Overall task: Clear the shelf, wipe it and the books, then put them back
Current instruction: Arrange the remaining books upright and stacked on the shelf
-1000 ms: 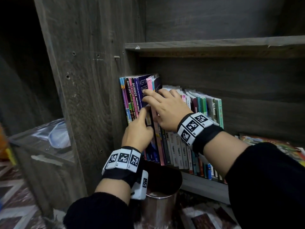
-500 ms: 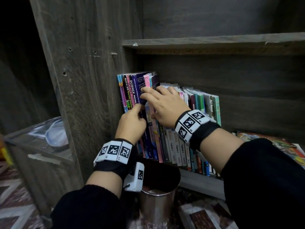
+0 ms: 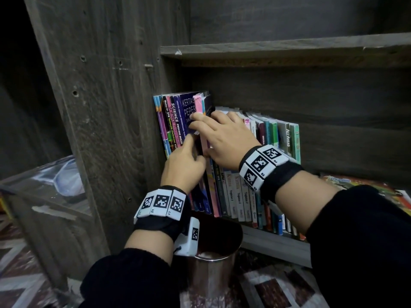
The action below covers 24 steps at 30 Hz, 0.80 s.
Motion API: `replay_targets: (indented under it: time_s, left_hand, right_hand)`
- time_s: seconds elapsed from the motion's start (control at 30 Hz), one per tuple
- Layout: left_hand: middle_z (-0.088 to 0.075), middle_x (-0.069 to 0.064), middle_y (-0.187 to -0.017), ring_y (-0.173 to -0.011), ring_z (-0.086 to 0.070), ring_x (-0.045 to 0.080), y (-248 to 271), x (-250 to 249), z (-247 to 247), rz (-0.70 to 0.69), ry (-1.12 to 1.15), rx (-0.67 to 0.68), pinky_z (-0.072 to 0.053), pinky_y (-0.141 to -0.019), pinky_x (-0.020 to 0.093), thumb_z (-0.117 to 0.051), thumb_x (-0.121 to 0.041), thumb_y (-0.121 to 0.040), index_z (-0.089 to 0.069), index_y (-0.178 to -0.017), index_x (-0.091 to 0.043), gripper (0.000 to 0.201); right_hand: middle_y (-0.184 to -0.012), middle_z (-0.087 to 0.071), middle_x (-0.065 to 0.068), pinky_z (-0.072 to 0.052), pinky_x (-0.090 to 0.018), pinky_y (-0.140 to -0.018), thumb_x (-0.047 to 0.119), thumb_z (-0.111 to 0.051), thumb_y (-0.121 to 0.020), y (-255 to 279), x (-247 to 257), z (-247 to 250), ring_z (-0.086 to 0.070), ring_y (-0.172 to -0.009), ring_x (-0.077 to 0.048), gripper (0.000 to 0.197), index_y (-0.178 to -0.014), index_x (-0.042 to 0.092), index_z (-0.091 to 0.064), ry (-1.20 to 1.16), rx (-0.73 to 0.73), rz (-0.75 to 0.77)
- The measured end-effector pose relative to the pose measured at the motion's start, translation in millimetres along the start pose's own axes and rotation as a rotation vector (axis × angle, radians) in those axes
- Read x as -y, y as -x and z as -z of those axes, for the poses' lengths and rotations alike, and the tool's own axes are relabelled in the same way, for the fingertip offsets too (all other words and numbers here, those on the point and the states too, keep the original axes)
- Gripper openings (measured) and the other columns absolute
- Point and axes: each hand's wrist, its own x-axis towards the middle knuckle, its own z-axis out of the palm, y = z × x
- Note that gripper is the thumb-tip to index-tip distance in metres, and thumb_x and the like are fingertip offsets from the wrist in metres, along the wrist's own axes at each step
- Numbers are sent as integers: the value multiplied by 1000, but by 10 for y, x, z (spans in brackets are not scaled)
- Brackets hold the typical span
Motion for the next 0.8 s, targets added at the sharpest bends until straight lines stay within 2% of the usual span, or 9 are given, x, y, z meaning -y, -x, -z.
replay_targets:
  time_s: [0.1, 0.2, 0.3, 0.43, 0.5, 0.57, 0.63, 0.7, 0.8]
  left_hand:
    - [-56, 10, -94, -86, -54, 32, -8, -11, -32, -36, -88, -44, -38, -69, 35, -44, -12, -92, -34, -130, -21, 40]
    - [-54, 8, -85, -85, -58, 36, 0, -19, 3, -77, -98, -62, -36, -65, 35, -47, -11, -93, -38, -120, -16, 29]
    - [-57, 6, -77, -76, -58, 36, 101, -38, 70, -96, -71, -110, -38, -60, 36, -50, -19, -90, -42, -106, -19, 18]
    - [-66, 5, -85, -79, -61, 34, 306, 3, 54, -12, -6, -223, -48, -71, 42, -57, -29, -86, -41, -110, -27, 29]
    - [-67, 4, -95, -86, -62, 31, 329, 89, 16, 84, 41, -143, -50, -77, 42, -59, -38, -86, -42, -114, -25, 35]
    - [-67, 7, -102, -94, -63, 30, 313, 188, -20, 170, 81, 3, -52, -81, 43, -62, -41, -86, -53, -110, -17, 36]
    - [-68, 13, -96, -91, -66, 32, 315, 245, 8, 244, 243, 44, -57, -73, 49, -65, -30, -86, -62, -97, -13, 21]
    - [-68, 14, -84, -76, -68, 33, 347, 254, 97, 281, 380, 56, -58, -57, 53, -65, -17, -86, -62, -84, -13, 6]
    - [-65, 9, -68, -54, -63, 26, 404, 252, 305, 269, 485, 93, -53, -41, 37, -61, -4, -87, -59, -75, -17, 18]
  right_hand:
    - [-149, -40, 3, -36, -42, -91, 27, -64, -82, 7, 0, -11, -47, -119, -26, 57, -135, 21, -46, -2, -21, -1]
    - [-149, -40, 4, -36, -41, -92, 26, -61, -84, 3, 6, -11, -47, -120, -26, 54, -135, 21, -45, -6, -18, -6]
    - [-150, -37, 4, -35, -41, -93, 26, -59, -85, -14, 2, -2, -45, -121, -25, 54, -137, 22, -44, -8, -2, -12]
    - [-152, -35, 4, -35, -42, -93, 24, -56, -85, -30, 41, 0, -44, -121, -26, 54, -138, 21, -43, -5, 3, -19]
    - [-153, -33, 4, -34, -43, -93, 23, -59, -84, -54, 87, -2, -44, -123, -26, 57, -138, 21, -42, 3, 17, -14]
    - [-156, -28, 4, -29, -49, -104, 21, -58, -87, -58, 144, -30, -39, -132, -27, 58, -142, 21, -39, 3, 36, -22]
    - [-158, -23, 2, -12, -56, -114, 20, -55, -90, 13, 188, -74, -27, -142, -27, 61, -147, 20, -34, 11, 17, -37]
    - [-158, -21, -2, -4, -52, -115, 18, -61, -84, 185, 200, -145, -19, -146, -28, 74, -150, 18, -27, 75, 22, -16]
    - [-156, -27, -6, -8, -51, -115, 21, -73, -73, 592, 190, -259, -23, -144, -27, 88, -149, 19, -29, 104, 119, 74]
